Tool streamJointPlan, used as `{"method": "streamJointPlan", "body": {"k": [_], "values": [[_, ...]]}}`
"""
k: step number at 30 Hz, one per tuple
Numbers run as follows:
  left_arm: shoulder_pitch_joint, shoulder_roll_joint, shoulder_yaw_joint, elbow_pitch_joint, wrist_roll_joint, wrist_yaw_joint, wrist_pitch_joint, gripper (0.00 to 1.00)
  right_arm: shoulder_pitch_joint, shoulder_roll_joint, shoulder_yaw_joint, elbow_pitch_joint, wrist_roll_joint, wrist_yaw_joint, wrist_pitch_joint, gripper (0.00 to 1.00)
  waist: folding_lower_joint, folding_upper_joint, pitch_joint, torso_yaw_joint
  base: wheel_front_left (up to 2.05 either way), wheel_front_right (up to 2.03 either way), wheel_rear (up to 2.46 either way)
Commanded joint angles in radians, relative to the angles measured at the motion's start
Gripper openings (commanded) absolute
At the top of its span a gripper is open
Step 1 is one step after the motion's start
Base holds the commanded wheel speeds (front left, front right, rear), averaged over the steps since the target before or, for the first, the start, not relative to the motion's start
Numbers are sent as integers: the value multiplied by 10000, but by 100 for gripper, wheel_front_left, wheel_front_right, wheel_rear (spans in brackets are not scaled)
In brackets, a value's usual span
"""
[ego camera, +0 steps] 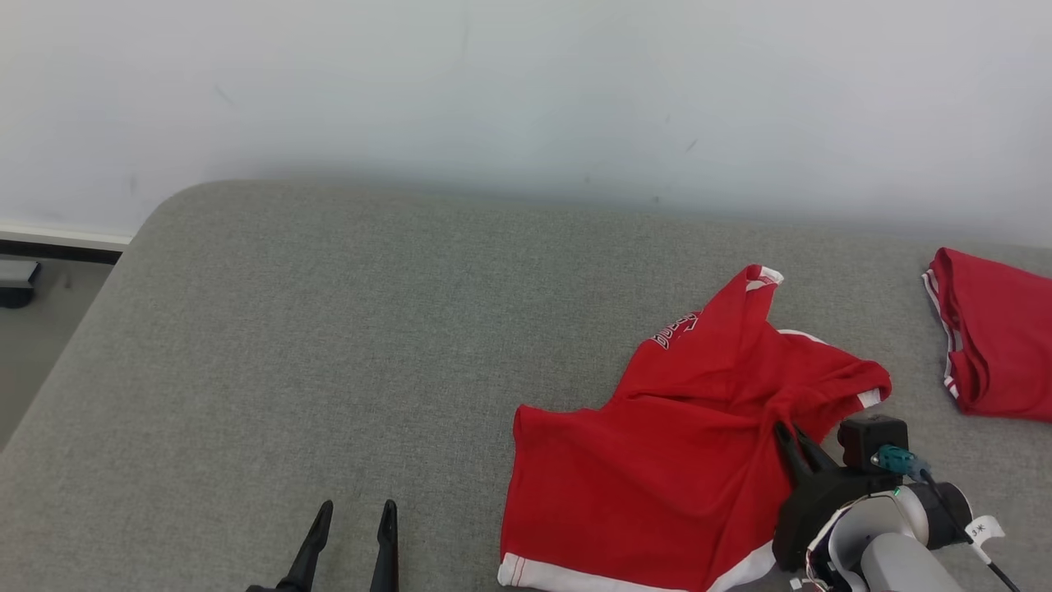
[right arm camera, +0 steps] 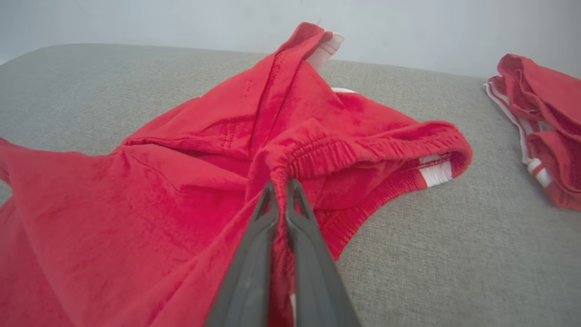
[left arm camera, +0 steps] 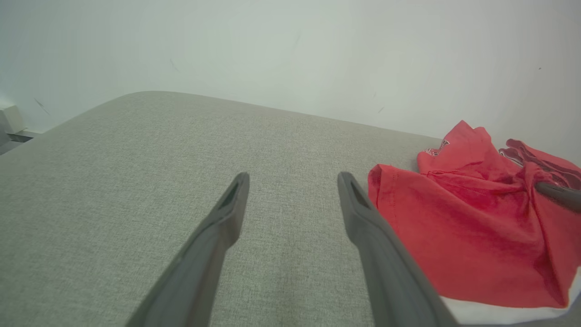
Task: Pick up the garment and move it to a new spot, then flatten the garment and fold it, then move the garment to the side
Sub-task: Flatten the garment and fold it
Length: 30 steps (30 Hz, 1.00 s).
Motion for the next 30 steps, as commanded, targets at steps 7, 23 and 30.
{"method": "streamJointPlan", "body": {"k": [7,23,30], "values": [[66,-3,30,34,-109,66,-16,100,-702,214,363,1159,404,-28,-1531,100,-1,0,-41,-192,0,0,0],[128,-3,91,-55,61,26,-16,100,897,-325,544,-1758,1449,-28,-2207,100,-1,0,-117,-1034,0,0,0],[210,-3,97,-31,120,-51,-16,100,3009,-133,-765,-3421,1157,-28,-2210,100,-1,0,-213,-1054,0,0,0]]}}
